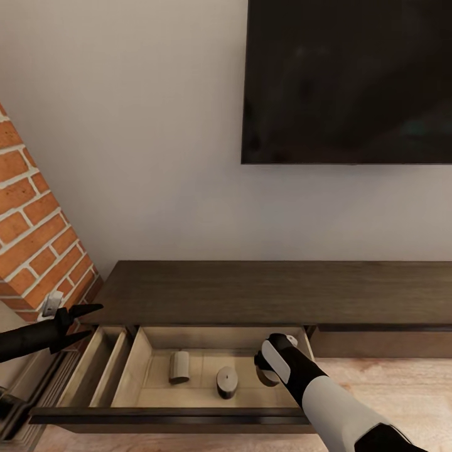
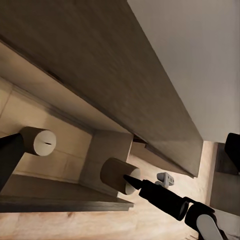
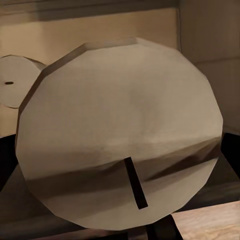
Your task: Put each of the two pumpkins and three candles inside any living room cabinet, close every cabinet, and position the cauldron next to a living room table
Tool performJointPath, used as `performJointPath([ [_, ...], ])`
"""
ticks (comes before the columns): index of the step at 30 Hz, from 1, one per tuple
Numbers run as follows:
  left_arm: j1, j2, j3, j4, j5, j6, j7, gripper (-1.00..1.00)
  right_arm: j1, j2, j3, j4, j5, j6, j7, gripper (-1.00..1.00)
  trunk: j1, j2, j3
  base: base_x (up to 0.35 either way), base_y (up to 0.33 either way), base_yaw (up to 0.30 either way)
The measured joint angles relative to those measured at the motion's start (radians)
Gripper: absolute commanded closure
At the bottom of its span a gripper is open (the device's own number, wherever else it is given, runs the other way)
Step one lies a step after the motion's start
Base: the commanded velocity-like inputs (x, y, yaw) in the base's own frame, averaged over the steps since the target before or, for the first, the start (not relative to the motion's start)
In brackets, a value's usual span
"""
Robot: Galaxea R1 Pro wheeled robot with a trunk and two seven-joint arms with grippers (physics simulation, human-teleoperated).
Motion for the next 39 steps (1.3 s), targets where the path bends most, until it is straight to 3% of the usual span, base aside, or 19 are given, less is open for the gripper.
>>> performJointPath([
  [7,0.000,0.001,0.001,0.000,0.001,0.000,-0.001,-1.00,0.000,0.001,0.000,0.000,0.000,-0.001,0.000,1.00,0.000,0.000,0.000,0.000,0.000,0.000],
  [34,0.000,0.002,0.001,0.000,0.001,0.000,-0.002,-1.00,0.002,0.005,0.001,0.001,-0.001,-0.035,0.001,1.00,0.103,-0.189,-0.085,0.000,0.000,0.000],
  [39,0.000,0.002,0.001,0.000,0.001,0.000,-0.002,-1.00,0.002,0.005,0.001,0.001,-0.001,-0.035,0.001,1.00,0.107,-0.196,-0.088,0.000,0.000,0.000],
])
